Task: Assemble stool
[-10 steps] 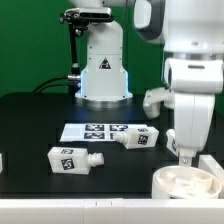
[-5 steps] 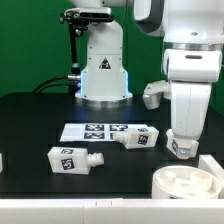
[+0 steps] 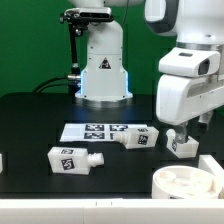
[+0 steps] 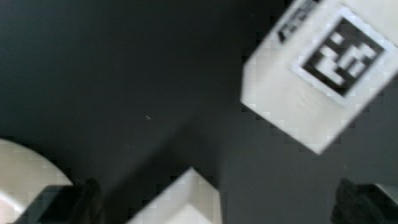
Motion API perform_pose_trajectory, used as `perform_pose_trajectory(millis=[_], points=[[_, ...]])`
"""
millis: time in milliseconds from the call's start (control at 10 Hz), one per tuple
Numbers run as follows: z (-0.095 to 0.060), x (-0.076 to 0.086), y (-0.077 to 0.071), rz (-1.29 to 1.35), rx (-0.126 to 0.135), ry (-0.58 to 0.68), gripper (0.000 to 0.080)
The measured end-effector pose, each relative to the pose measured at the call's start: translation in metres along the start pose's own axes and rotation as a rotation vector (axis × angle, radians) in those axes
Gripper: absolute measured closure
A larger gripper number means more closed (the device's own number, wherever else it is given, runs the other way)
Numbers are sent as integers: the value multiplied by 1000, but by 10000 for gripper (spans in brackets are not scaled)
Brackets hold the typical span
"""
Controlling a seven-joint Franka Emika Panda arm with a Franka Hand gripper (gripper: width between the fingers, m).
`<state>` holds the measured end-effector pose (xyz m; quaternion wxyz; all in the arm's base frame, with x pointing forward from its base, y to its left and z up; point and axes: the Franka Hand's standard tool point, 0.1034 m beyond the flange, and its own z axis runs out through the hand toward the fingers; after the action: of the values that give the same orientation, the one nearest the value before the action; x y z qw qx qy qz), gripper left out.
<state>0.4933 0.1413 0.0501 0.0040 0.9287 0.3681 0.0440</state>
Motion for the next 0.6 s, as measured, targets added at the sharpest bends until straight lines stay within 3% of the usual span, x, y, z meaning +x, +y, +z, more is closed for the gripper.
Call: perform_pose_trajectory(millis=[400,600], points=[[10,-6,-10,484,44,-82,151],[11,-9,-2,468,56,-77,151]])
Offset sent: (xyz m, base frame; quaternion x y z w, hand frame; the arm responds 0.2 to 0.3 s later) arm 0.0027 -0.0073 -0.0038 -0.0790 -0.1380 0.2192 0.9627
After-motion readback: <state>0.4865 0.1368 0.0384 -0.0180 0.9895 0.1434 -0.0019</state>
